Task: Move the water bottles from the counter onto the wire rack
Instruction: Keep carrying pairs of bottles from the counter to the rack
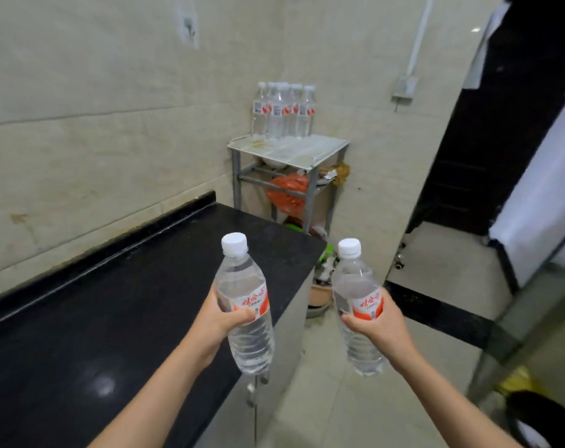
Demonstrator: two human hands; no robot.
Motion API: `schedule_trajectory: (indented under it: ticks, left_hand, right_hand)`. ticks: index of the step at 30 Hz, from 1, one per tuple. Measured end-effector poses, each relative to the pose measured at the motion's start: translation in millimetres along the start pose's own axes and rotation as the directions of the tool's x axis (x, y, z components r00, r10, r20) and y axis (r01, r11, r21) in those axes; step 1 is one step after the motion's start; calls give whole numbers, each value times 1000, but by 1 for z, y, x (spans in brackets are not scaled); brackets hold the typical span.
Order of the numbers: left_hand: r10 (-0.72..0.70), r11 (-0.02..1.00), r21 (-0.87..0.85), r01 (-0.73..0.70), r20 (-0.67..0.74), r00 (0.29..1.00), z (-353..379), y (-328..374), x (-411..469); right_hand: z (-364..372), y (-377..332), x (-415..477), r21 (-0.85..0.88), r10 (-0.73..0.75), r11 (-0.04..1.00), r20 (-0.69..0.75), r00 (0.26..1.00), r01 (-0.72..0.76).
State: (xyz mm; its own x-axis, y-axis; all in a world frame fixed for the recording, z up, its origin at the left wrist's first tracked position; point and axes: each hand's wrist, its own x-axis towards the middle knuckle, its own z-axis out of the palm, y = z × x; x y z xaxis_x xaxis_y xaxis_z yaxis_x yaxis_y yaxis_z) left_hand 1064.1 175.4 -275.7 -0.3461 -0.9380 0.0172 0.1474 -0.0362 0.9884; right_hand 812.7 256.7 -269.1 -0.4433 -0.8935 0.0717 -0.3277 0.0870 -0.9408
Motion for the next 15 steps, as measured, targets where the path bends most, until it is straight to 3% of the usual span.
schedule_trajectory:
  ticks: [8,15]
  left_hand:
    - [47,996,-80,-40,85,995,148,-25,88]
    - [46,996,-84,-33,156,987,207,-29,162]
  right_hand:
    - [-149,58,68,-1,43,999,-161,986,-44]
    - [-197,66,147,56,26,998,-139,990,-18]
